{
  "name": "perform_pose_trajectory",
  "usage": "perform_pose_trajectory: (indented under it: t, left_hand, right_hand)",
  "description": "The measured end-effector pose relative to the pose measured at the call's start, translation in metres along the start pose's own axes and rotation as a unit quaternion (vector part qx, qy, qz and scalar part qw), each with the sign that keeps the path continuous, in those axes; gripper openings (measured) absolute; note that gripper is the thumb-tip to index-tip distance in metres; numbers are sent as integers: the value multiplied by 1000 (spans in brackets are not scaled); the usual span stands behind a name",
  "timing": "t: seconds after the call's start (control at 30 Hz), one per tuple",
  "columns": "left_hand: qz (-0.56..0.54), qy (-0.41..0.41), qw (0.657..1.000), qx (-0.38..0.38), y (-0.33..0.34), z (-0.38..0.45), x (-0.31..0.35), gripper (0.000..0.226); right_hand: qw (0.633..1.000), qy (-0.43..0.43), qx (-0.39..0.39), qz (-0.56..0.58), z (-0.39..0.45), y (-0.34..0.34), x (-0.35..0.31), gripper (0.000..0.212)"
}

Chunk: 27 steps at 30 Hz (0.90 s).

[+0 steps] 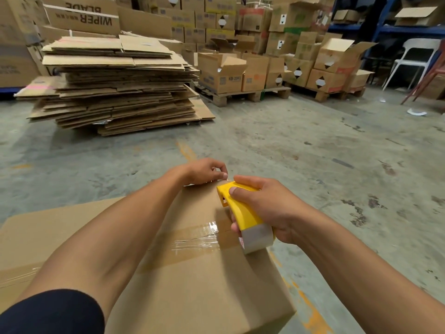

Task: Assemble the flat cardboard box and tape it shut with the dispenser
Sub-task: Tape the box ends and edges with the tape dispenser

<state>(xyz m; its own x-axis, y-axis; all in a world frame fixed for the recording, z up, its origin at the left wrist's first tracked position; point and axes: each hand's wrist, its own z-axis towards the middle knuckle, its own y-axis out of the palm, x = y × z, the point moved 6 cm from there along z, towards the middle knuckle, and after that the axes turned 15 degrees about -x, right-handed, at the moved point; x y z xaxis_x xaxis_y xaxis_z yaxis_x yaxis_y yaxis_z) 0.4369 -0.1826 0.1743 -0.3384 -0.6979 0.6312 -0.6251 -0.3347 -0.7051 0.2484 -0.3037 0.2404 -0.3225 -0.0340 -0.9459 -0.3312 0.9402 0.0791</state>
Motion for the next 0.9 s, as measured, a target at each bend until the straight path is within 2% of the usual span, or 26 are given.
perform_pose_trajectory:
  t: [0.27,0.3,0.4,0.47,0.53,0.57,0.6,0.63,0.7,0.73,0.83,0.9]
  left_hand:
    - [5,-1,1000,29,6,-7,0,15]
    - [13,-4,999,38,6,-6,2,22]
    - [29,-75,994,72,6,-9,-9,71]
    - [9,-101,984,149,-1,-20,-15,86]
    - [4,-29,971,239,-9,-37,-4,64]
    - [8,18,966,257,-10,-43,4,50]
    - [19,56,969,239,-5,-48,14,43]
    - [35,78,978,188,3,-51,22,41]
    - [57,78,993,63,27,-51,27,42]
    - [51,67,996,29,34,-51,26,43]
    - [57,42,997,30,35,-54,20,46]
    - [101,10,994,38,35,-53,15,60]
  right_hand:
    - [1000,5,5,-19,3,3,-1,43]
    - [1000,5,7,-18,4,4,-1,42]
    - [1000,5,10,-7,5,5,-2,40]
    - [1000,8,13,-8,5,5,-1,42]
    - [1000,15,10,-7,5,5,-1,45]
    - [1000,17,8,-4,5,5,-1,44]
    - [1000,18,5,1,5,5,-1,40]
    - [1000,17,4,3,4,5,-2,33]
    - [1000,12,4,-4,3,7,-5,13]
    - [1000,12,3,-11,2,8,-6,11]
    - [999,21,2,-28,1,12,-8,18]
    - [999,26,3,-33,0,13,-9,17]
